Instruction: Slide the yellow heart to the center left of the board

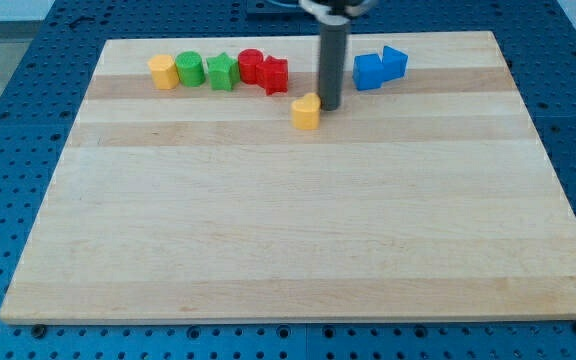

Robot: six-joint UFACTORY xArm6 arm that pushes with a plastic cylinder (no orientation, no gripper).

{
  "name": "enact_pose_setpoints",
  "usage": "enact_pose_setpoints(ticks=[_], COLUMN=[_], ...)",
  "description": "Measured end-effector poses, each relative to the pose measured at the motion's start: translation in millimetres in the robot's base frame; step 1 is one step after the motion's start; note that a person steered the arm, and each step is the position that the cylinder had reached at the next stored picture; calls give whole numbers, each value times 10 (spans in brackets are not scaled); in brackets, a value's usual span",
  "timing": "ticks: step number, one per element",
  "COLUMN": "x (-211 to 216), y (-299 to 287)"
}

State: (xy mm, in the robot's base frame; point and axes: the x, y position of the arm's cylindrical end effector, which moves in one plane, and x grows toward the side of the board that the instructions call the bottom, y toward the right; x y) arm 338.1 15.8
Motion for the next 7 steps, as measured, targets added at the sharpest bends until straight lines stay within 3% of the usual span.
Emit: enact_pose_setpoints(ticks=[1, 3, 7], x=[0, 313, 230], y=[-152, 284, -1658])
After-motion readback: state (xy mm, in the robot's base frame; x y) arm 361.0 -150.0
